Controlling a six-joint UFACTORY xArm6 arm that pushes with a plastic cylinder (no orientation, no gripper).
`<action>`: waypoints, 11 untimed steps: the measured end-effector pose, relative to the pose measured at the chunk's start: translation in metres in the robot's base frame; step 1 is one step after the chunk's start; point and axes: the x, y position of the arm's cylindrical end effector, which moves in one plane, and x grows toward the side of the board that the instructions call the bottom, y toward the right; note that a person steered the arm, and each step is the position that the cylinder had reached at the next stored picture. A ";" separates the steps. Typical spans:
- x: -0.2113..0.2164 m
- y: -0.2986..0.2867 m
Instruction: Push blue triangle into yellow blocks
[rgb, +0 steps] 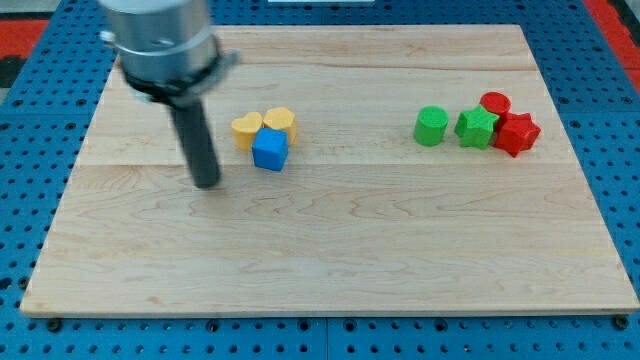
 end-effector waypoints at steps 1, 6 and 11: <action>-0.074 -0.062; -0.166 0.004; -0.120 0.068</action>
